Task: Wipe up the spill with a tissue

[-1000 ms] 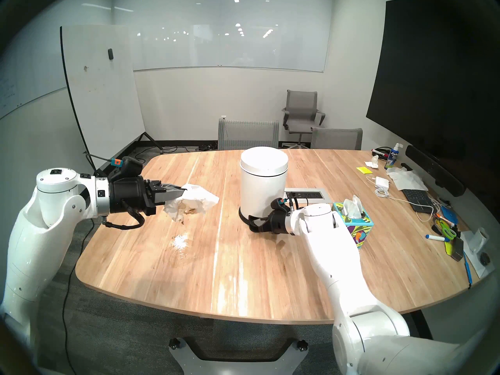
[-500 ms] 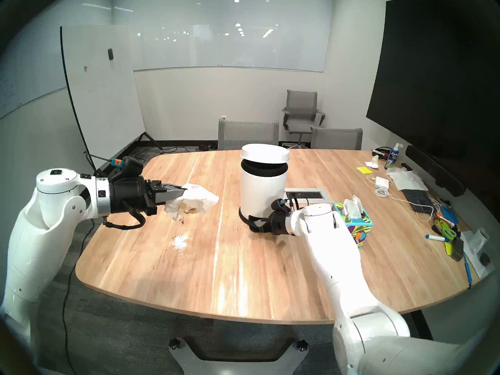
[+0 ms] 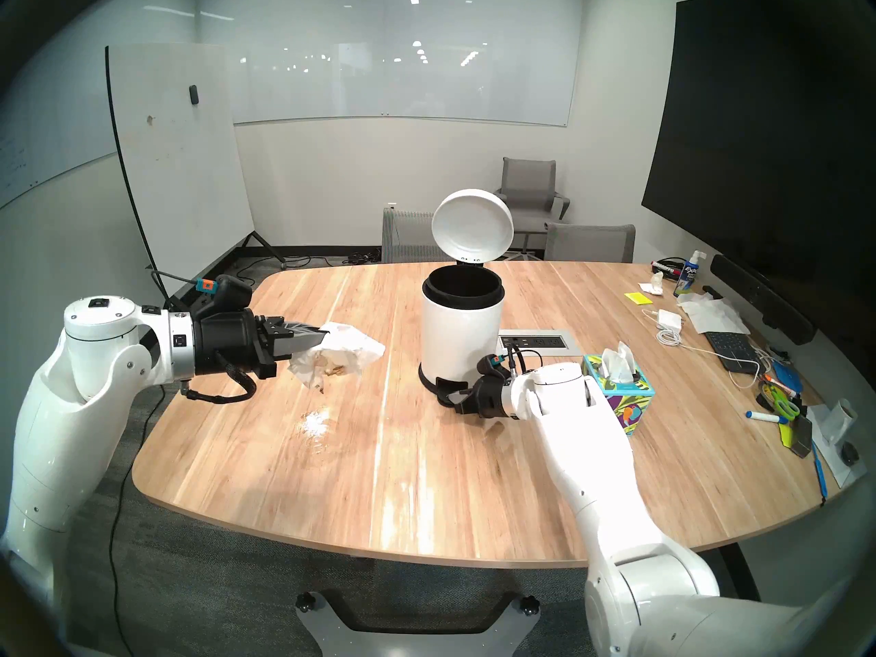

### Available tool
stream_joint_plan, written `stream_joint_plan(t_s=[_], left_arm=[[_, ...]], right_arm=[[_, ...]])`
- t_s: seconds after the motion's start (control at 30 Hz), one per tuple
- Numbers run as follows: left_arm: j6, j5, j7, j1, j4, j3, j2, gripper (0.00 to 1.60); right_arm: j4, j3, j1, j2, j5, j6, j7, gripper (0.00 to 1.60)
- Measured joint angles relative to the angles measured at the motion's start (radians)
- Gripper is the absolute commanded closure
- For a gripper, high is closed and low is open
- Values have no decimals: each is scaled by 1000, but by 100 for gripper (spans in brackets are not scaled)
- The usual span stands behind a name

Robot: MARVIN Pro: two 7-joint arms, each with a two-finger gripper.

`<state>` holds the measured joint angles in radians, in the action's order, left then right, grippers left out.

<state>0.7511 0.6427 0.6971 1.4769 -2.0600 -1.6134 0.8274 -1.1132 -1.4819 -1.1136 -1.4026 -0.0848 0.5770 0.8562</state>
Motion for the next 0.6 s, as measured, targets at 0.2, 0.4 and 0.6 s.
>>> stream_joint_plan(t_s=[0.2,0.4,0.6], left_arm=[[0,0,0,1,0,2,0,160],[0,0,0,1,0,2,1,160],[5,0,-6,-7,-3,18,5,160]], right_arm=[[-1,-10,-10,0,6,-23,2,160],[0,-15,-15,0,10,-36,6,160],[1,-17,-16,0,11,-38,8,160]])
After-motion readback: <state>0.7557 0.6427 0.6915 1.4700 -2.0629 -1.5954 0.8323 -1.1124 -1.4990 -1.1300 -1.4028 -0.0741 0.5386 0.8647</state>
